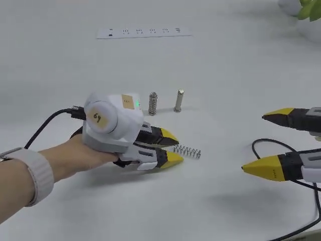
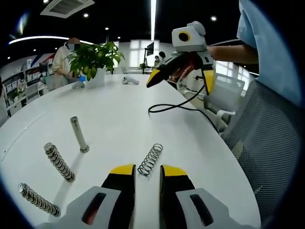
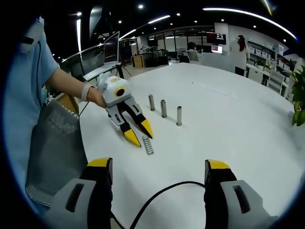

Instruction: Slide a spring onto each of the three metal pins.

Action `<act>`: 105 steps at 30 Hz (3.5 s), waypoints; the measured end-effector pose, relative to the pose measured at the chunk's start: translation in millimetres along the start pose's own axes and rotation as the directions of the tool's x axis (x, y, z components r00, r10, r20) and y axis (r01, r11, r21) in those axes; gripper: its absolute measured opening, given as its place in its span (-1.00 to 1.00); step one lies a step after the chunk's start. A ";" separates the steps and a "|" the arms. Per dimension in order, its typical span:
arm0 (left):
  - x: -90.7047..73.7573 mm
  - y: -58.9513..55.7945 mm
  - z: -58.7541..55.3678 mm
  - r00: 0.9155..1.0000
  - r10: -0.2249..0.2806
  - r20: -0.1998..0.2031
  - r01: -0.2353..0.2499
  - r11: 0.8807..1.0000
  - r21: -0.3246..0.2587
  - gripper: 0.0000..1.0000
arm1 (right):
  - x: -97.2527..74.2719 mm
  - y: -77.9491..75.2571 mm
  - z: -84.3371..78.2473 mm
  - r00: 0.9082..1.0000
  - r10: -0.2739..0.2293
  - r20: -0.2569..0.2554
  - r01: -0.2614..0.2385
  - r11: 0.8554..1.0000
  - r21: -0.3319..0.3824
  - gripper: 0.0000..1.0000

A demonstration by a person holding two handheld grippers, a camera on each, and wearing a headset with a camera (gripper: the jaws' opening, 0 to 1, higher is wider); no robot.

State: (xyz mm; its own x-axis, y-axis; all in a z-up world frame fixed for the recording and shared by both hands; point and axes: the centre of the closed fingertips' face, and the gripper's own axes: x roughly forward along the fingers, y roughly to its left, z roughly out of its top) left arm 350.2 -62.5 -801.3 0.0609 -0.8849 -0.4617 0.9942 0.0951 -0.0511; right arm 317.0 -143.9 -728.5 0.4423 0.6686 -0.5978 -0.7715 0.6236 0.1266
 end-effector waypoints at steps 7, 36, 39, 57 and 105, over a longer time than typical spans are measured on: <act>0.3 -0.7 0.4 1.000 -0.001 0.000 0.001 1.000 0.000 -0.86 | 1.3 3.0 -0.3 1.000 0.005 0.000 -0.005 1.000 0.002 0.54; -4.9 3.5 0.8 0.999 0.035 0.009 -0.035 0.998 -0.046 -0.95 | 9.3 7.4 -1.5 0.999 0.036 -0.014 -0.036 0.999 -0.006 0.49; -8.0 3.0 1.3 0.999 0.041 0.013 -0.040 0.998 -0.049 -0.95 | 10.1 7.4 0.0 0.999 0.039 -0.015 -0.039 0.999 -0.013 0.49; -38.4 -3.0 16.6 0.993 0.099 0.070 -0.095 0.994 -0.049 -0.95 | 17.9 10.0 20.3 0.997 0.079 -0.025 -0.081 0.994 -0.077 0.40; -75.6 -32.1 43.1 0.975 0.154 0.161 -0.150 0.988 -0.036 -0.95 | 55.8 66.3 41.2 0.930 0.321 -0.182 -0.358 0.903 -0.238 -0.53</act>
State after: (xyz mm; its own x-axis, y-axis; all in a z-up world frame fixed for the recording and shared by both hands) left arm 317.5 -18.3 -726.6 0.2267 -0.9215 -0.3153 0.9699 0.2430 -0.0127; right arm 309.4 -48.6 -720.8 0.0807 0.7478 -0.6590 -0.9638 0.2271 0.1397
